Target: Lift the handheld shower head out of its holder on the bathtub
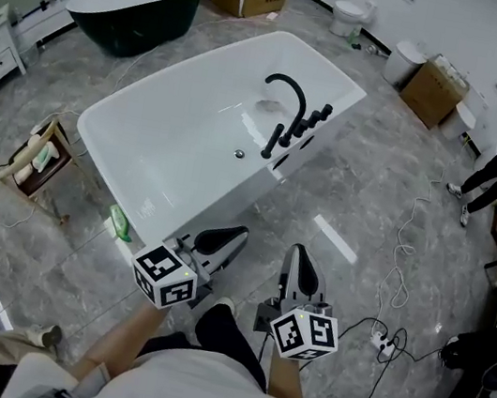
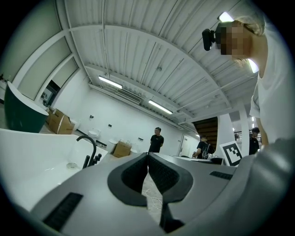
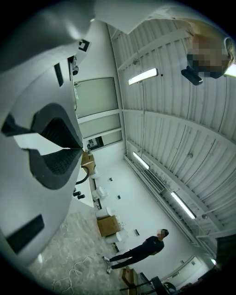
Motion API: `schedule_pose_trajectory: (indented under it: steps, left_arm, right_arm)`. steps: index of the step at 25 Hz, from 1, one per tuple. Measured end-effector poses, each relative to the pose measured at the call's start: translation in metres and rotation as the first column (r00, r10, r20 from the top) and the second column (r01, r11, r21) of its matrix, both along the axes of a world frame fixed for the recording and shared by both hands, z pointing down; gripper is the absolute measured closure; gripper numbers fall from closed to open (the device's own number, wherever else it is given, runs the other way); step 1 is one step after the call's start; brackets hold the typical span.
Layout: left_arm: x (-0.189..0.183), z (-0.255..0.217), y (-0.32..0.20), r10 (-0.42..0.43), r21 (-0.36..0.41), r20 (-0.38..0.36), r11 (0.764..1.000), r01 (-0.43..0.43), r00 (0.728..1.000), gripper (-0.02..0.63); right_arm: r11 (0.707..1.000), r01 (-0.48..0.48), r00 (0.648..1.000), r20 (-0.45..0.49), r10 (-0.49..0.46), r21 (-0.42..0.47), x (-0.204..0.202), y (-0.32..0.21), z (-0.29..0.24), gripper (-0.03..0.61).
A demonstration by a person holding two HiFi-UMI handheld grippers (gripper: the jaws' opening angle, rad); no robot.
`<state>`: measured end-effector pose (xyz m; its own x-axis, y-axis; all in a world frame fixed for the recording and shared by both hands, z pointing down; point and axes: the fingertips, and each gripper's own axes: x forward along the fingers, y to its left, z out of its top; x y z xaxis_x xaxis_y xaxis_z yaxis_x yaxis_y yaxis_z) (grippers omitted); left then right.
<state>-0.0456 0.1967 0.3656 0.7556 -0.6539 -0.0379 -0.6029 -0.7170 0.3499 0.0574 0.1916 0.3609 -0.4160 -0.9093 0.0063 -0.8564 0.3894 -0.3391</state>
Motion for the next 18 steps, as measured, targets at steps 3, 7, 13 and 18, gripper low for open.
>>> schedule_pose_trajectory:
  steps: [3, 7, 13, 18]
  left_arm:
    - [0.009, -0.001, -0.021, -0.003, -0.001, 0.0, 1.0, 0.003, 1.0, 0.601]
    - [0.022, -0.001, -0.046, -0.011, 0.0, 0.002, 1.0, 0.011, 1.0, 0.601]
    - [0.029, -0.001, -0.077, -0.034, 0.001, 0.002, 0.999, 0.034, 0.999, 0.601]
    - [0.034, 0.005, -0.093, -0.052, -0.004, 0.002, 0.999, 0.052, 0.999, 0.601]
  right_arm:
    - [1.0, 0.007, 1.0, -0.006, -0.007, -0.004, 0.008, -0.02, 0.001, 0.56]
    - [1.0, 0.012, 1.0, 0.004, -0.012, -0.009, 0.021, -0.046, 0.002, 0.56]
    - [0.999, 0.035, 0.999, 0.006, -0.035, -0.003, 0.028, -0.077, 0.001, 0.561]
    - [0.999, 0.05, 0.999, 0.008, -0.05, -0.014, 0.033, -0.094, 0.008, 0.561]
